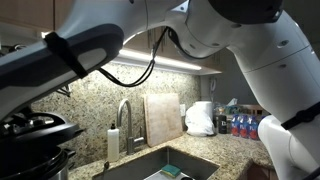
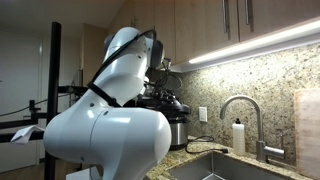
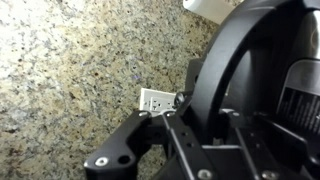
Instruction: Remove the lid from the cooker.
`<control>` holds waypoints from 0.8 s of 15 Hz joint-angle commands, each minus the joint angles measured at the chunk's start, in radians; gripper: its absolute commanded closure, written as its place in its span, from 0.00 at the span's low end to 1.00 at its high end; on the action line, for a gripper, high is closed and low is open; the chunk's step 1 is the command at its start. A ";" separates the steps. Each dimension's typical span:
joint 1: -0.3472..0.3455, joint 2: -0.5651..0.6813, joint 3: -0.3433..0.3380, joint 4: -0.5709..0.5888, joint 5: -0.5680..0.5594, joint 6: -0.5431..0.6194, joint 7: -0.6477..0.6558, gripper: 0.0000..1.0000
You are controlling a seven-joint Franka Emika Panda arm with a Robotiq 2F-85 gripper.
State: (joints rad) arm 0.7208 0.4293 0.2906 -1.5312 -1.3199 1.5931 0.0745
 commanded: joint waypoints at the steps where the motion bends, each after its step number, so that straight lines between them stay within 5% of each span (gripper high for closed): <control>1: -0.006 -0.065 0.013 -0.008 0.007 -0.048 -0.046 0.96; 12: 0.014 -0.111 0.048 -0.068 0.061 -0.140 0.042 0.96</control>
State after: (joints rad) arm 0.7286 0.3972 0.3264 -1.5359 -1.2783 1.5050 0.0879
